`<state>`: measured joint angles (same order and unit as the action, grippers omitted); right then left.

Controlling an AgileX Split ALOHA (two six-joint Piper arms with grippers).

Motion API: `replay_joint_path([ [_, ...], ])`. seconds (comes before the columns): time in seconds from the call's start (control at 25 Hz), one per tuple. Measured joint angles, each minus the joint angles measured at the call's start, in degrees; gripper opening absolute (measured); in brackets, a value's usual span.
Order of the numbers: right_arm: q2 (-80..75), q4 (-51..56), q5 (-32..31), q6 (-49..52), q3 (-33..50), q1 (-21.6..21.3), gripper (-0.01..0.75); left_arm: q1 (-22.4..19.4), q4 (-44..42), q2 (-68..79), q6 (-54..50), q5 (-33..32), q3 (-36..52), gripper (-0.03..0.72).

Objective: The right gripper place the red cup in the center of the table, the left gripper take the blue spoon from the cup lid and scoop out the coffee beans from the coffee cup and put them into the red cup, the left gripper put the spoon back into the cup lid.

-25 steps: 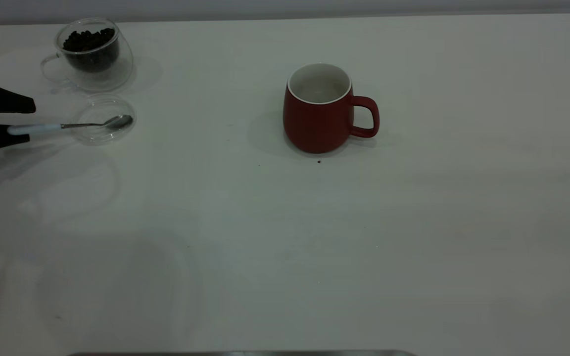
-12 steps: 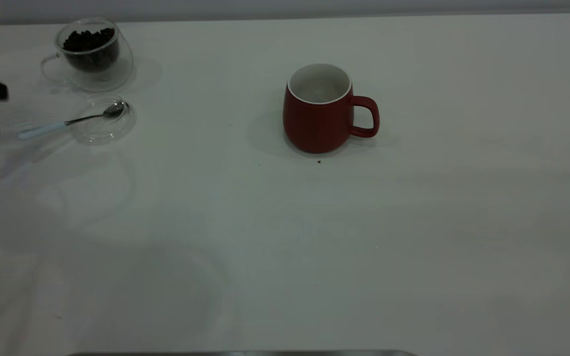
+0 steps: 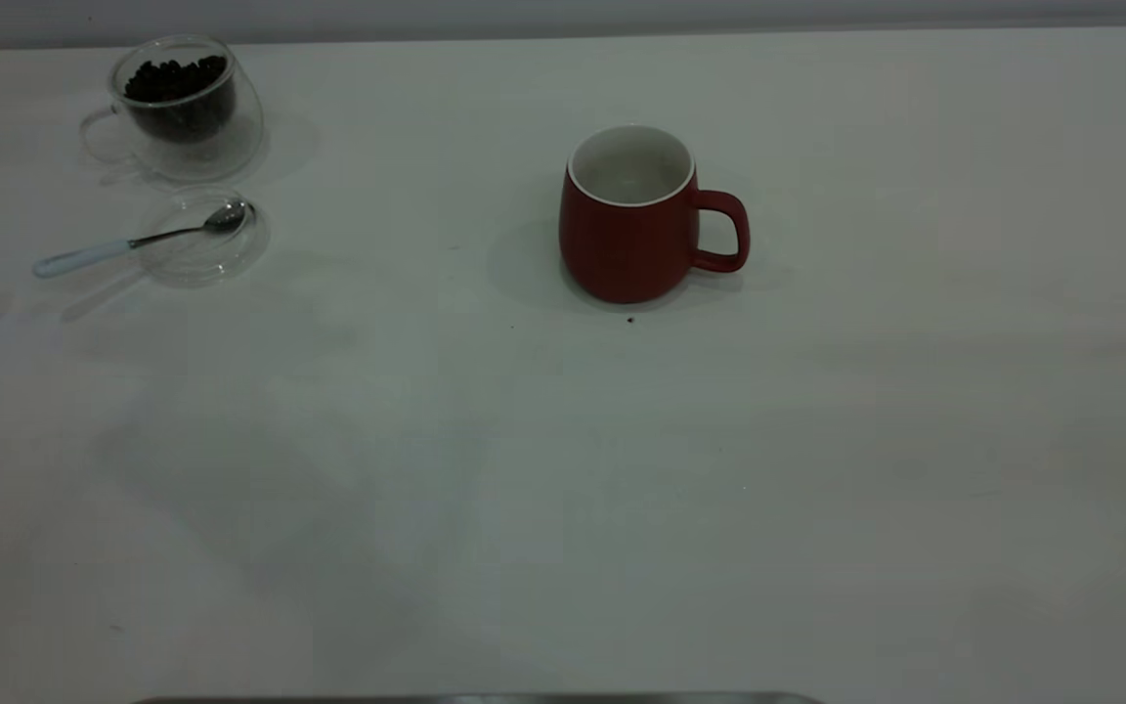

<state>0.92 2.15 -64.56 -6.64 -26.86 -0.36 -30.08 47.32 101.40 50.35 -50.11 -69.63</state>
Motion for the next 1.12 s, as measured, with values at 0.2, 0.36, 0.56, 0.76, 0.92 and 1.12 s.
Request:
replay_joint_path([
  [0.2, 0.00, 0.00, 0.00, 0.00, 0.00, 0.00, 0.590, 0.00, -1.16, -15.01, -5.87, -7.41, 0.05, 0.536],
  [0.36, 0.00, 0.00, 0.00, 0.00, 0.00, 0.00, 0.590, 0.00, -2.32, -25.49, -9.98, -13.06, 0.15, 0.536],
  [0.56, 0.00, 0.00, 0.00, 0.00, 0.00, 0.00, 0.590, 6.23, -10.58, -36.56, -16.98, -16.34, 0.54, 0.536],
  [0.76, 0.00, 0.00, 0.00, 0.00, 0.00, 0.00, 0.590, 21.29, -21.93, -45.87, -23.69, -16.38, 6.88, 0.536],
  [0.92, 0.00, 0.00, 0.00, 0.00, 0.00, 0.00, 0.590, 30.01, -31.84, -54.45, -30.35, -16.38, 13.19, 0.536],
  [1.12, 0.00, 0.00, 0.00, 0.00, 0.00, 0.00, 0.590, 33.71, -40.42, -65.92, -40.38, -16.53, 20.34, 0.536],
])
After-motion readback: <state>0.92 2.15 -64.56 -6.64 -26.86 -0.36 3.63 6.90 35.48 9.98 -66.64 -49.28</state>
